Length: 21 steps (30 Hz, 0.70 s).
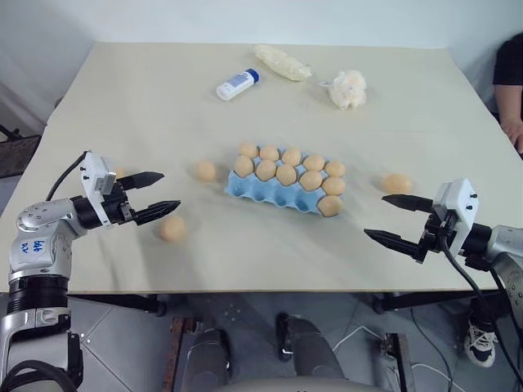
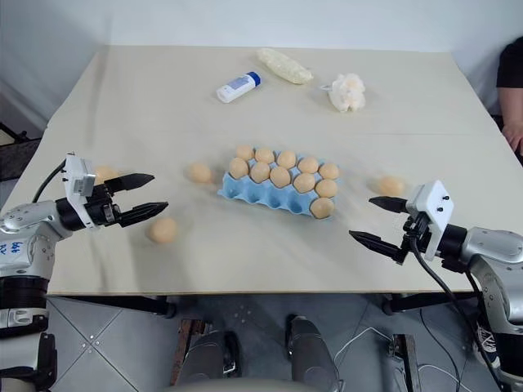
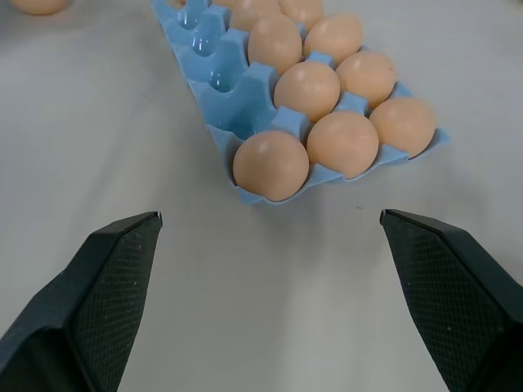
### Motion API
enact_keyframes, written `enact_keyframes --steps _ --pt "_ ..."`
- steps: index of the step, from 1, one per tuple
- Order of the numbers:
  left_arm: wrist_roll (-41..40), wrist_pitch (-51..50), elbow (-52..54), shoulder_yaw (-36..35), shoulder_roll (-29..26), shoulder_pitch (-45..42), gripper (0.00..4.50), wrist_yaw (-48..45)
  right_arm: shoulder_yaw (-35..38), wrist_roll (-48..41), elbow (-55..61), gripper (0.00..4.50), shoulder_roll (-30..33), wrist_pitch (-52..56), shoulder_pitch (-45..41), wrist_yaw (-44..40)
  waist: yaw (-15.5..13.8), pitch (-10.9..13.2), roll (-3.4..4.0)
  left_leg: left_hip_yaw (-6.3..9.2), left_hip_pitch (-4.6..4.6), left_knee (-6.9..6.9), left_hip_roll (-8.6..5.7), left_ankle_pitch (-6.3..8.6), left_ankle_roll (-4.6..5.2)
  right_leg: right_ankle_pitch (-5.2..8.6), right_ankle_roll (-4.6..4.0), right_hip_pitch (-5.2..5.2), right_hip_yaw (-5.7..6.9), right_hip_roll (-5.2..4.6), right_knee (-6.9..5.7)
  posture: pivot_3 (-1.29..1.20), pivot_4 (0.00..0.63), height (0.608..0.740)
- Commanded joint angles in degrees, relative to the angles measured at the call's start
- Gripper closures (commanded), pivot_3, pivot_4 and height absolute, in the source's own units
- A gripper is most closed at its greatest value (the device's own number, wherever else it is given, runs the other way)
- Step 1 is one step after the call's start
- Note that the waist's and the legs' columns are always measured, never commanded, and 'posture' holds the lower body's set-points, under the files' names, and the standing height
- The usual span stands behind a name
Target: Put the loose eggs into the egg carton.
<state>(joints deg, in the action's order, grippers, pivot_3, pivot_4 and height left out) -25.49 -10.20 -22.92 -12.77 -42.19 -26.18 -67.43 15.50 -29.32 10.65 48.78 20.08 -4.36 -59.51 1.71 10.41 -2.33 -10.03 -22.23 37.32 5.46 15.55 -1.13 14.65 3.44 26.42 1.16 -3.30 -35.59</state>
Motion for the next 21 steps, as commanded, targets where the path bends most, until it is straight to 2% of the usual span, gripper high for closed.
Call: enact_keyframes --steps 1,13,21 --pt "0.2 2.1 -0.7 -0.5 0.2 -2.0 0.02 -0.3 0.5 0.2 -0.1 0.00 -0.1 -1.3 -0.7 -0.2 -0.1 0.0 0.00 0.00 0.00 0.00 0.00 0.00 0.00 0.00 0.00 0.00 0.00 0.00 0.00 0.00 0.150 0.740" --pt "0.9 0.3 -1.5 0.3 0.1 -3.8 0.02 1.4 1.3 0.0 2.8 0.00 -1.9 -0.2 0.6 3.2 -0.1 0.0 0.00 0.01 0.00 0.01 0.00 -0.01 0.00 -0.01 0.02 0.00 0.01 0.01 -0.04 0.00 0.150 0.740" --pt "1.2 0.1 -1.5 0.0 -1.3 -2.4 0.02 -1.1 7.2 -2.0 11.7 0.00 -4.6 7.6 7.5 14.2 -0.1 0.0 0.00 0.03 -0.03 0.01 -0.01 0.00 -0.01 -0.01 0.01 0.01 0.01 -0.01 -0.04 0.00 0.150 0.740"
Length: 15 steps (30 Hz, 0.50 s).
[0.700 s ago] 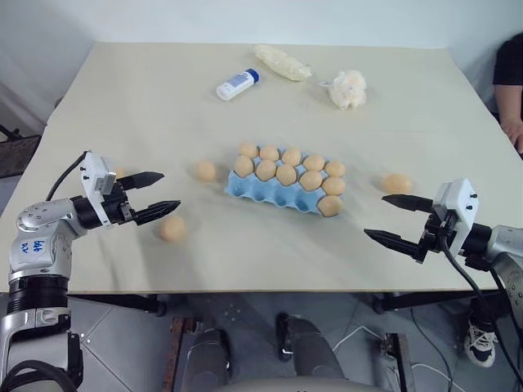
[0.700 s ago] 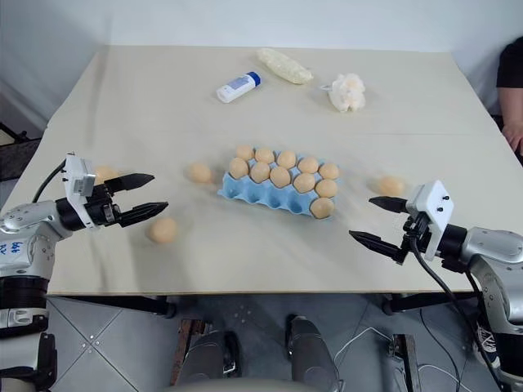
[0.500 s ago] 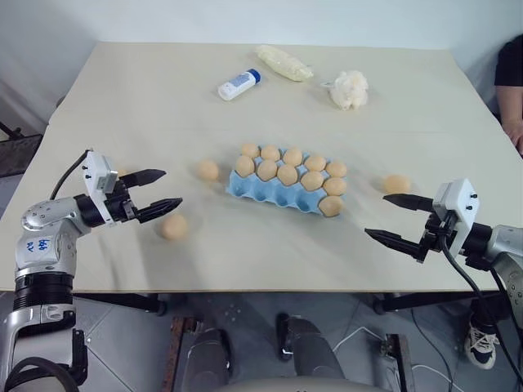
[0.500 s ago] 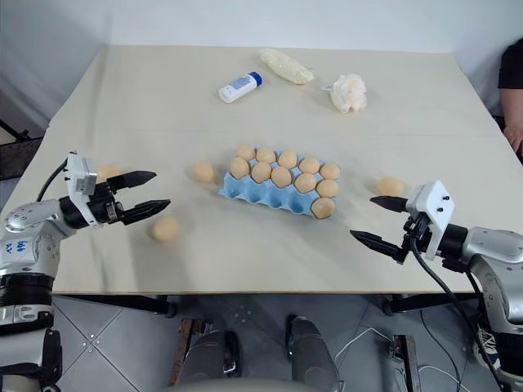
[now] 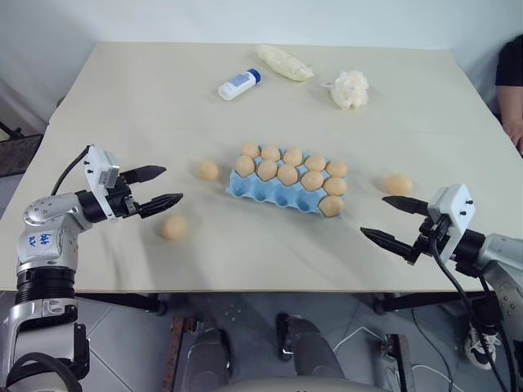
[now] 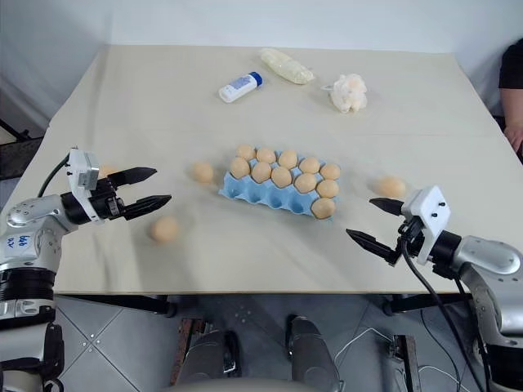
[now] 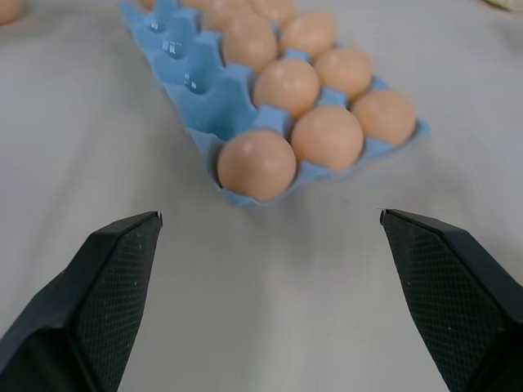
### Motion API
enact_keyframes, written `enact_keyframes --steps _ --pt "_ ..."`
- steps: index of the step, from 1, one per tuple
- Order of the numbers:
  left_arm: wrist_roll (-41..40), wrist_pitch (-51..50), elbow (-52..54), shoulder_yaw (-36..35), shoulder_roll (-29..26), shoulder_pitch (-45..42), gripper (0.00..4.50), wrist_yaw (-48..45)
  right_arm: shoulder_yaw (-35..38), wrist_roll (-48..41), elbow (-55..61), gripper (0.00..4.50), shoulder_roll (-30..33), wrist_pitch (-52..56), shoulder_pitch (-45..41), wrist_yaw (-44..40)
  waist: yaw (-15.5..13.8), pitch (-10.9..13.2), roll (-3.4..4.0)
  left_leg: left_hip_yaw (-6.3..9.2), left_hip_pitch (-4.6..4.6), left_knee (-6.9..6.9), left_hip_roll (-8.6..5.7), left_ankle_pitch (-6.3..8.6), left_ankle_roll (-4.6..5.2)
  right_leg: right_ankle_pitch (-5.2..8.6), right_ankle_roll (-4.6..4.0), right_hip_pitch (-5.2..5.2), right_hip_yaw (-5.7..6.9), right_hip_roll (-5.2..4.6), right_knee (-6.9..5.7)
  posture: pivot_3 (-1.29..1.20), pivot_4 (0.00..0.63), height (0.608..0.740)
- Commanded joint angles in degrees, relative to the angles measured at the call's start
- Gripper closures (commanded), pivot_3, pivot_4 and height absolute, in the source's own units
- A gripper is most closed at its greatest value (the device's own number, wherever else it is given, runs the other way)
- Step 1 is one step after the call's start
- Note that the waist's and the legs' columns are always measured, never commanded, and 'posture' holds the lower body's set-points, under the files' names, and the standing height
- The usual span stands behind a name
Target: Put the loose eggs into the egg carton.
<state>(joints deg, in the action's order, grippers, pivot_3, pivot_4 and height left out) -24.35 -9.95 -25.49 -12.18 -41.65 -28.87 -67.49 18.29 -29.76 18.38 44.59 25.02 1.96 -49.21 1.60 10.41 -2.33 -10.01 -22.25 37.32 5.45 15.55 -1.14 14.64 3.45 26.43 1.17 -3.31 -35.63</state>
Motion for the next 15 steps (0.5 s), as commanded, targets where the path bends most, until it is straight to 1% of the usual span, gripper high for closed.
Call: enact_keyframes --steps 1,5,7,12,15 --pt "0.1 -0.1 1.1 -0.5 -2.1 0.5 0.02 -1.6 5.6 -1.8 4.9 0.00 -0.9 3.9 1.9 5.8 0.1 0.0 0.00 0.00 0.01 0.00 0.00 0.00 0.00 0.00 0.00 0.00 -0.01 0.00 0.00 0.00 0.150 0.740" --pt "0.1 0.9 0.9 -0.6 -2.3 0.6 0.02 -2.4 8.6 -4.5 5.3 0.00 -3.1 8.0 0.7 11.0 0.1 0.0 0.00 -0.01 0.03 0.02 0.00 -0.01 0.02 0.00 0.00 -0.02 -0.02 0.00 -0.01 0.00 0.150 0.740" --pt "0.0 1.1 0.8 -0.5 -2.2 0.5 0.02 -2.9 7.9 -2.8 2.8 0.00 -3.5 7.7 -2.5 13.6 0.3 0.0 0.00 -0.02 0.04 0.03 0.00 -0.03 0.04 0.00 -0.01 -0.03 -0.04 0.00 -0.01 0.00 0.150 0.740" --pt "-0.7 0.4 1.9 0.2 -1.5 0.4 0.02 -4.5 3.5 1.8 -7.7 0.00 -4.4 6.6 -12.4 17.8 0.6 0.0 0.00 -0.04 0.04 0.08 -0.06 -0.09 0.14 -0.01 -0.09 -0.02 -0.15 -0.04 0.04 0.00 0.150 0.740" --pt "-1.0 0.8 3.7 0.7 -0.9 1.6 0.02 -5.9 -1.3 5.2 -18.8 0.00 -5.9 7.9 -20.0 19.3 0.8 0.0 -0.01 -0.06 0.03 0.04 -0.06 -0.09 0.13 -0.03 -0.06 -0.02 -0.11 -0.04 0.03 0.00 0.150 0.740"
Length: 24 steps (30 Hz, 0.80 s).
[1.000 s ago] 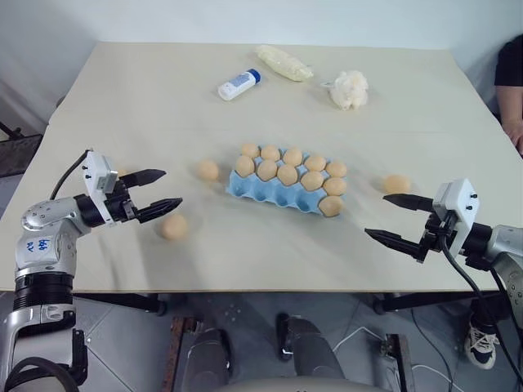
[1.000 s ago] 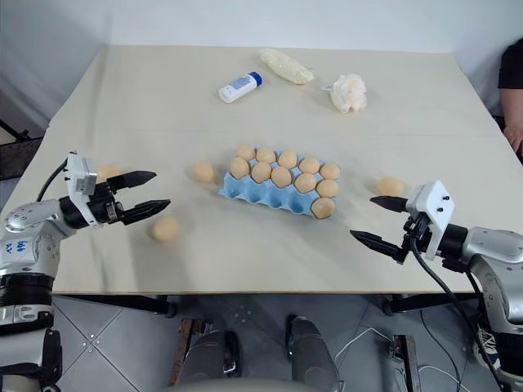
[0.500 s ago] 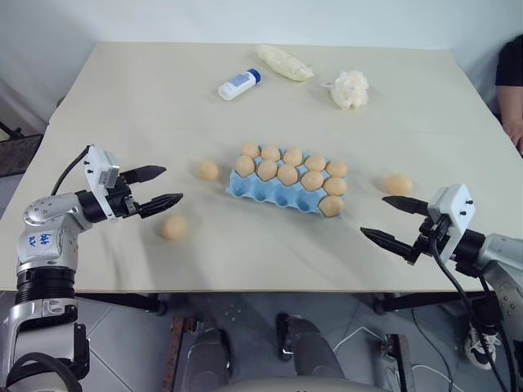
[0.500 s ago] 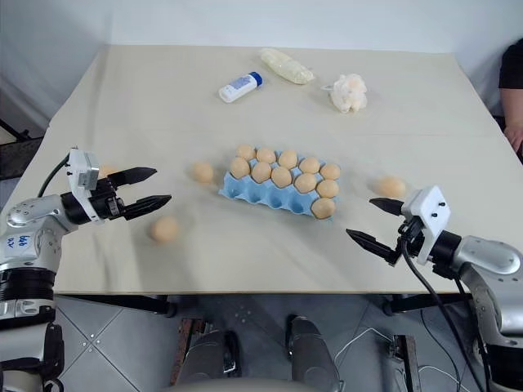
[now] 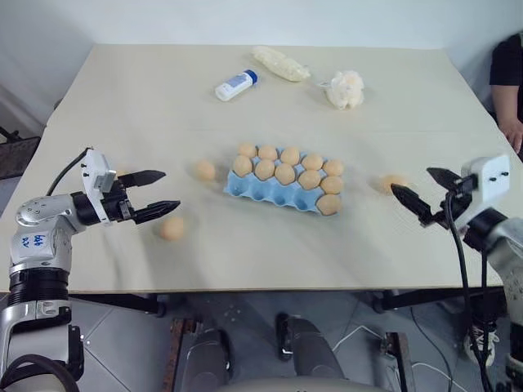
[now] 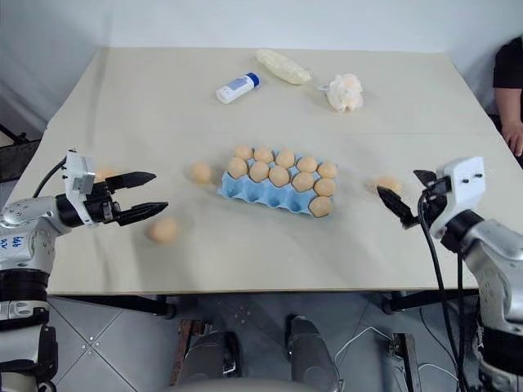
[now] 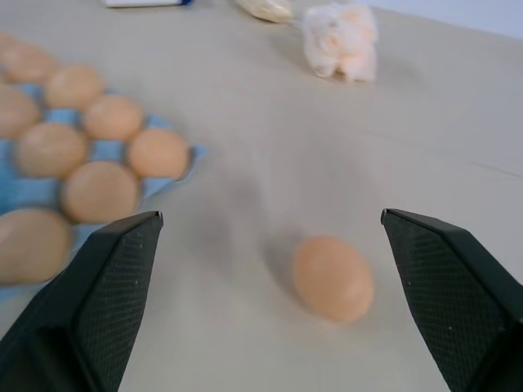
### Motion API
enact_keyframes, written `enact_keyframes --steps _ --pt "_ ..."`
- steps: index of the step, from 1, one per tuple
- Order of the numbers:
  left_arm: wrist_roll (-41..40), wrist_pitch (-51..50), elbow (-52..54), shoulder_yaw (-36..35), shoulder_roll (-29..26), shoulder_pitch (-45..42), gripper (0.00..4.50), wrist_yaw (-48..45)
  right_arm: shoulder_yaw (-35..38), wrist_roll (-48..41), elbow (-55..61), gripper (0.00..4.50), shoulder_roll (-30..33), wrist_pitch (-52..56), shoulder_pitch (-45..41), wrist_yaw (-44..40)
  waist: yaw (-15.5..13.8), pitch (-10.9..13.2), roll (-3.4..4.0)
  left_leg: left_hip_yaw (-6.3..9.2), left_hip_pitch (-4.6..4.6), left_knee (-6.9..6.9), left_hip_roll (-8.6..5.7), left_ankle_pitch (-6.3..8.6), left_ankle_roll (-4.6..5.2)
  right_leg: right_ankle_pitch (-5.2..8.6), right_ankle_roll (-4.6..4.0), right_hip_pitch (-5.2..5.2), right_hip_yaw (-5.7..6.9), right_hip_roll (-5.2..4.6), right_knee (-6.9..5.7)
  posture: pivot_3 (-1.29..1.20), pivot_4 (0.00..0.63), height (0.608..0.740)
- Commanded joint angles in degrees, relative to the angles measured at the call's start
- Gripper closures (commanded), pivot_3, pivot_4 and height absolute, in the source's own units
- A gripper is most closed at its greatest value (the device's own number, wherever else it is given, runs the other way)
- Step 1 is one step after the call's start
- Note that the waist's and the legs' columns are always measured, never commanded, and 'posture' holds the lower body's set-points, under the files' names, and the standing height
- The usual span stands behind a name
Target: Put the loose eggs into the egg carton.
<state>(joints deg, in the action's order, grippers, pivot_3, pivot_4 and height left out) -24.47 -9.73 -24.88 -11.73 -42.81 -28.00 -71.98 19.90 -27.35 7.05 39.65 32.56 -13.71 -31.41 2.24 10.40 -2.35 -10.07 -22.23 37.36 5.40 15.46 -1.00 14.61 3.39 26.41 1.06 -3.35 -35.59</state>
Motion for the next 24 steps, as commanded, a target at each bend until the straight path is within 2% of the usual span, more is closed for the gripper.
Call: enact_keyframes --steps 1,8,16,24 --pt "-1.0 0.6 3.3 0.3 0.3 0.9 0.02 -1.7 -3.8 3.6 -10.1 0.00 -1.3 0.2 -6.0 1.8 0.3 0.0 0.01 -0.04 -0.01 -0.01 0.00 0.00 0.00 0.00 0.00 0.02 -0.01 -0.01 0.00 0.00 0.150 0.740" --pt "-1.3 1.4 3.8 -0.4 0.3 1.5 0.02 -2.6 -7.0 8.5 -22.5 0.00 -4.1 -4.8 -13.8 2.5 0.8 0.0 0.04 0.00 -0.08 -0.13 0.01 0.00 -0.04 -0.03 0.06 0.10 0.07 0.01 -0.06 0.00 0.150 0.740" --pt "-1.4 1.9 4.4 -1.6 0.1 2.8 0.02 -1.3 -8.5 10.6 -27.7 0.00 -5.6 -7.5 -15.7 1.1 1.1 0.0 0.05 -0.02 -0.05 -0.10 0.00 0.00 -0.05 -0.05 0.09 0.08 0.03 -0.01 -0.10 0.00 0.150 0.740" --pt "-2.2 1.3 6.8 -2.7 0.6 4.8 0.00 0.3 -7.8 10.7 -26.1 2.68 -6.8 -10.4 -15.2 1.2 1.1 0.0 0.05 -0.01 -0.04 -0.08 0.01 -0.02 -0.08 -0.05 0.09 0.09 0.04 -0.02 -0.16 0.00 0.150 0.740"
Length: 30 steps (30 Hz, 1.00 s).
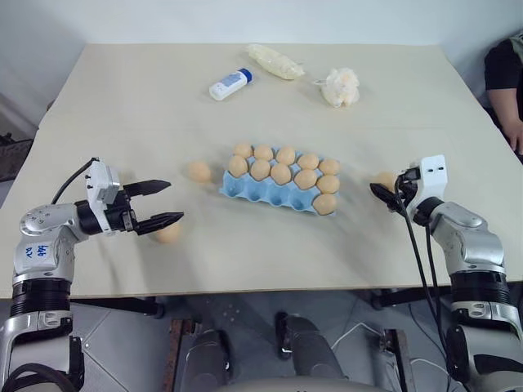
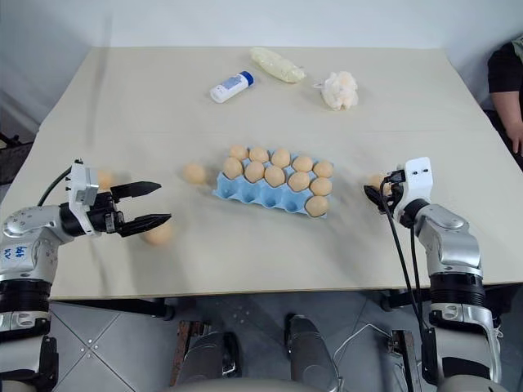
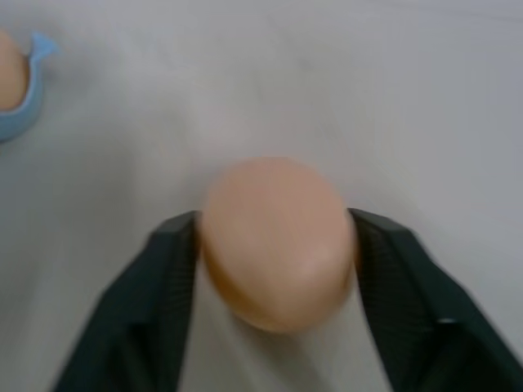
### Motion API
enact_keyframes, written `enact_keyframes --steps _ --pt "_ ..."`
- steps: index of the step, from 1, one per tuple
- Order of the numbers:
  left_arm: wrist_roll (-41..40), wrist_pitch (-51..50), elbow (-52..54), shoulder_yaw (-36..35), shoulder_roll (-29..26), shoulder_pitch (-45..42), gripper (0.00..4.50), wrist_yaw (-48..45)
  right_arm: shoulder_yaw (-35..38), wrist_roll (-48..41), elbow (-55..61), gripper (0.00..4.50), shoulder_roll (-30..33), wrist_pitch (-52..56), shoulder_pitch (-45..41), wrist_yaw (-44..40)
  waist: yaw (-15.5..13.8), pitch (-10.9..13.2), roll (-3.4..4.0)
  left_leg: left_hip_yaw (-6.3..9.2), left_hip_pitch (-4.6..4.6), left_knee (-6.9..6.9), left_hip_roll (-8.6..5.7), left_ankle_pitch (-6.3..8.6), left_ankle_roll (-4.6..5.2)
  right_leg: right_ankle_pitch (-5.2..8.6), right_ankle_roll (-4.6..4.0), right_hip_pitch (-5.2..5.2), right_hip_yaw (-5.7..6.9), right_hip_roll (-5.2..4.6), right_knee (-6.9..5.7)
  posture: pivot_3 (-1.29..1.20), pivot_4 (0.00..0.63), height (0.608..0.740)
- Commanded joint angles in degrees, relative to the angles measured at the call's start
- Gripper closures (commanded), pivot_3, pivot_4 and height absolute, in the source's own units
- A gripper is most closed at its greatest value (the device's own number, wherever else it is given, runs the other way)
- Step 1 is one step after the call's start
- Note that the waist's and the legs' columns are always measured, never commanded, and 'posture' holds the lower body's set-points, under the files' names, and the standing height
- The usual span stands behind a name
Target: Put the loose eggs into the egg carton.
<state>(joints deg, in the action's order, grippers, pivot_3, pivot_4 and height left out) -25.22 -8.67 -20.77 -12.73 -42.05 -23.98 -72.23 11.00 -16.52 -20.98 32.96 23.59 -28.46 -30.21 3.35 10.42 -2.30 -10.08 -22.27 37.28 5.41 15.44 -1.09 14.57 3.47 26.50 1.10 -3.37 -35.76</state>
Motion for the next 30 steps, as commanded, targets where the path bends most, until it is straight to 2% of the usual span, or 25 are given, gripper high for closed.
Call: enact_keyframes --steps 1,5,9,12,15,21,27,29,30 --pt "-1.6 0.2 3.0 -1.7 0.0 1.0 0.00 0.7 1.1 -0.2 2.3 2.83 -0.1 -1.5 -0.4 0.0 0.0 0.0 0.00 0.00 0.00 0.01 0.00 0.00 0.00 0.00 0.00 0.00 0.00 -0.01 0.00 0.00 0.150 0.740" --pt "-2.0 0.4 3.7 -2.1 0.4 1.3 0.00 1.4 1.2 -1.1 6.8 2.96 -0.1 0.0 0.3 -0.3 0.0 0.0 0.00 0.00 0.00 0.00 -0.01 0.00 0.00 0.00 0.00 0.00 -0.01 -0.02 -0.01 0.00 0.150 0.740" --pt "-2.1 1.4 3.9 -2.7 0.6 1.7 0.00 2.2 0.8 -5.9 20.1 2.96 -0.7 6.8 1.6 -1.1 0.1 0.0 0.02 0.01 0.00 -0.04 0.03 0.00 -0.02 0.01 -0.01 0.03 -0.01 0.00 -0.02 0.00 0.150 0.740" --pt "-2.1 1.8 4.1 -3.0 0.7 2.0 0.00 3.2 -1.1 -10.2 30.6 2.96 -1.6 13.9 2.5 -1.3 0.1 0.0 0.02 0.04 0.02 -0.06 0.11 0.00 -0.08 0.02 -0.03 0.06 -0.02 0.04 -0.05 0.00 0.150 0.740" --pt "-2.3 1.9 4.5 -2.9 0.7 2.3 0.00 3.6 -6.5 -11.6 37.2 2.96 -4.6 18.5 1.9 -0.4 0.0 0.0 0.01 0.06 0.02 -0.04 0.15 0.00 -0.10 0.06 -0.10 0.05 0.05 0.08 -0.06 0.00 0.150 0.740" --pt "-2.2 2.0 4.8 -2.7 0.9 2.2 0.00 4.4 -13.4 -9.4 37.2 2.96 -7.4 18.7 1.8 -1.2 -0.2 0.0 0.01 0.06 -0.04 -0.05 0.07 0.01 -0.07 0.07 -0.12 0.05 0.08 0.01 0.01 0.00 0.150 0.740" --pt "-2.3 1.8 5.7 -2.9 0.8 2.5 0.00 5.3 -16.1 -7.4 35.3 2.96 -7.1 17.7 1.4 -2.6 -0.3 0.0 0.01 0.07 -0.11 -0.06 0.06 0.04 -0.02 0.06 -0.11 0.05 0.12 0.01 0.11 0.00 0.150 0.740" --pt "-2.3 1.8 5.9 -3.0 0.8 2.6 0.00 5.7 -16.3 -6.6 34.7 2.25 -6.9 17.4 1.1 -2.8 -0.3 0.0 0.01 0.07 -0.11 -0.06 0.07 0.05 -0.02 0.06 -0.11 0.05 0.13 0.01 0.11 0.00 0.150 0.740" --pt "-2.3 1.8 6.0 -3.1 0.9 2.7 0.00 5.8 -16.2 -6.2 34.4 2.04 -6.8 17.4 1.0 -2.9 -0.2 0.0 0.01 0.07 -0.10 -0.06 0.07 0.05 -0.02 0.06 -0.11 0.05 0.13 0.01 0.10 0.00 0.150 0.740"
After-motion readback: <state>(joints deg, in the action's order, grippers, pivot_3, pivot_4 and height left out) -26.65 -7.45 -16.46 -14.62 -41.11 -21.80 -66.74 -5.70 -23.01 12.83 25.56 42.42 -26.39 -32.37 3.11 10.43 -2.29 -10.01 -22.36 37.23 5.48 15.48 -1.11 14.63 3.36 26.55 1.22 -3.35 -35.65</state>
